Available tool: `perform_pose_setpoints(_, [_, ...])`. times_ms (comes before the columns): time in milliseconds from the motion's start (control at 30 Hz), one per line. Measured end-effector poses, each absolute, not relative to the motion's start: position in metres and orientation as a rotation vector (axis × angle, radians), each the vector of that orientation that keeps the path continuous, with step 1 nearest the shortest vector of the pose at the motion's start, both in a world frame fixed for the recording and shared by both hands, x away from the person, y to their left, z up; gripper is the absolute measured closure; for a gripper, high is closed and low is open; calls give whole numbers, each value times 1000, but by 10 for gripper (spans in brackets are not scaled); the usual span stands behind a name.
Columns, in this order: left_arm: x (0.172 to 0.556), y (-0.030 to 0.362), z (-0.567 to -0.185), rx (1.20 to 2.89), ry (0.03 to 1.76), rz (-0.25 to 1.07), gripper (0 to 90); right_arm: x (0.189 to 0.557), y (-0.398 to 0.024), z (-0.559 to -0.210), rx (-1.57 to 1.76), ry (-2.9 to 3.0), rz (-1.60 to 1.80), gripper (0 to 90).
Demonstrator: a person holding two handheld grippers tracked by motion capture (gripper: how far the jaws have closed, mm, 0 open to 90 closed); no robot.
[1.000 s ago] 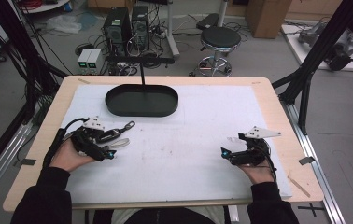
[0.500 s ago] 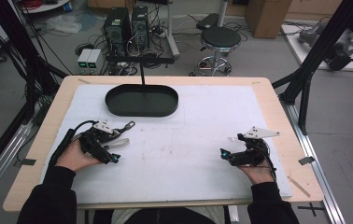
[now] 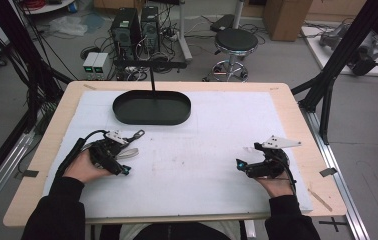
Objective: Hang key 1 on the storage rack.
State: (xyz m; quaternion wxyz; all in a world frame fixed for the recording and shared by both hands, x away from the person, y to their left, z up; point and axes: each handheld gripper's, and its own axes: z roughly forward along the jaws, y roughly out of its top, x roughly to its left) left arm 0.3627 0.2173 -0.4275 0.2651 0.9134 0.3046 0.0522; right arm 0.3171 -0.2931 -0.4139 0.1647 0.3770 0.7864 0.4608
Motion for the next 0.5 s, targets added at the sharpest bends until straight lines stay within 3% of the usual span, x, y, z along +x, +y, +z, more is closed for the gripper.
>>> perform_pose_setpoints(233, [364, 224, -424, 2454, 866, 231, 546, 317, -293, -414, 1073, 2237, 1308, 8])
perform_pose_setpoints(267, [364, 225, -423, 2448, 879, 233, 546, 317, -293, -414, 1073, 2237, 1308, 8])
perform_pose_setpoints(333, [366, 227, -423, 2434, 918, 223, 641, 317, -293, -414, 1068, 2237, 1306, 8])
perform_pose_setpoints(367, [366, 228, -422, 2431, 925, 226, 776, 318, -293, -415, 1075, 2242, 1304, 8])
perform_pose_setpoints(500, [367, 229, -423, 2431, 914, 241, 825, 317, -292, -415, 1074, 2251, 1289, 8])
